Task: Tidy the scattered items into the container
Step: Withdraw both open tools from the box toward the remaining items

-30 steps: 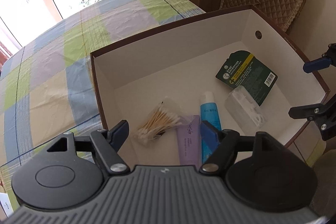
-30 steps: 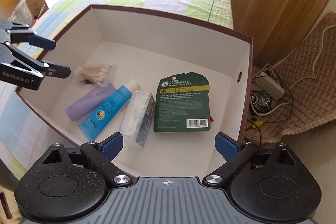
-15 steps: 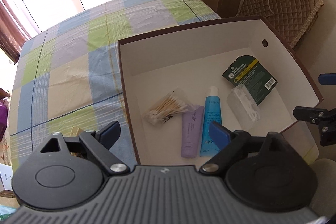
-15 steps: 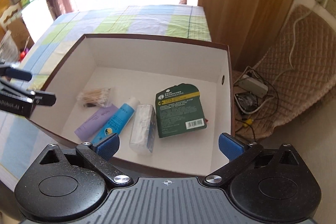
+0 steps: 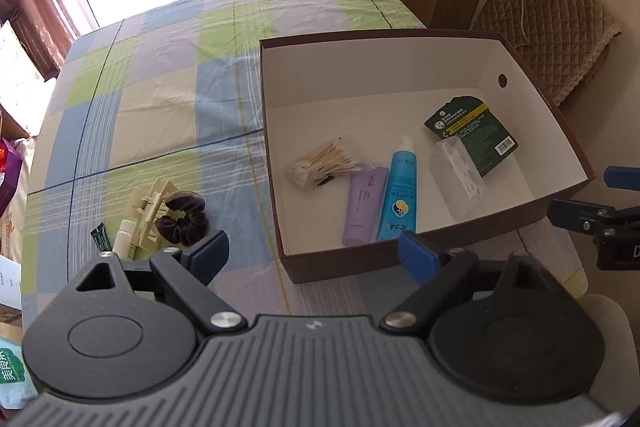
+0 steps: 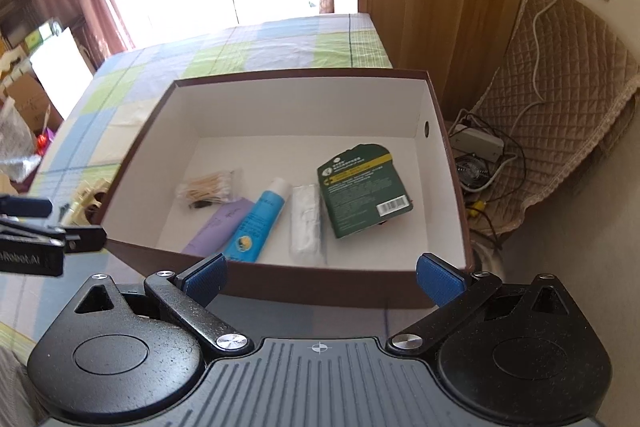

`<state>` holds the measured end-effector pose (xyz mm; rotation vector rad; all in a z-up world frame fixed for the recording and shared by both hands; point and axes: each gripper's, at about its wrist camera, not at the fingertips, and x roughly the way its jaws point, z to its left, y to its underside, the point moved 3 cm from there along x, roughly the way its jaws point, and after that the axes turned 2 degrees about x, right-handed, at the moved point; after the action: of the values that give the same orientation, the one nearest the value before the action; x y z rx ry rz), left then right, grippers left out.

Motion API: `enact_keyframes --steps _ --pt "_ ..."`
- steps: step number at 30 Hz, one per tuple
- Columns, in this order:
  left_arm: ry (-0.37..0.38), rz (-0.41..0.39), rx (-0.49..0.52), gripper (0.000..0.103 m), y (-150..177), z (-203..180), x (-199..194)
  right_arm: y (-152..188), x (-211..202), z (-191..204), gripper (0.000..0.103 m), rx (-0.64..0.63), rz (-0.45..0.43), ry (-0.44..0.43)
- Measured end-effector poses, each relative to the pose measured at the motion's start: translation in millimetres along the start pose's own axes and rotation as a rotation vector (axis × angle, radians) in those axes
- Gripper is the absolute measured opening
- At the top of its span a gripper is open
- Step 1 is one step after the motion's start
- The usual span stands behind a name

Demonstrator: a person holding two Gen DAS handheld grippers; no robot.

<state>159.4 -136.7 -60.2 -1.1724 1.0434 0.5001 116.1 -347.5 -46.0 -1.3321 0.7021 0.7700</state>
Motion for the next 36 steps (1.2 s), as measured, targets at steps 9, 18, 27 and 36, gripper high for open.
enact_keyframes --steps 9,18,27,36 --pt "-0.001 -0.030 -0.023 0.090 13 2 -21 11 -17 19 0.103 0.000 -0.009 -0.009" --pt "-0.033 -0.029 -0.062 0.090 38 23 -36 28 -18 58 0.103 -0.062 0.024 -0.076" --pt "-0.093 -0.004 -0.126 0.090 76 63 -50 45 -5 108 0.103 -0.134 0.076 -0.176" --pt "-0.151 0.026 -0.206 0.090 114 111 -55 59 10 153 0.103 -0.236 0.102 -0.251"
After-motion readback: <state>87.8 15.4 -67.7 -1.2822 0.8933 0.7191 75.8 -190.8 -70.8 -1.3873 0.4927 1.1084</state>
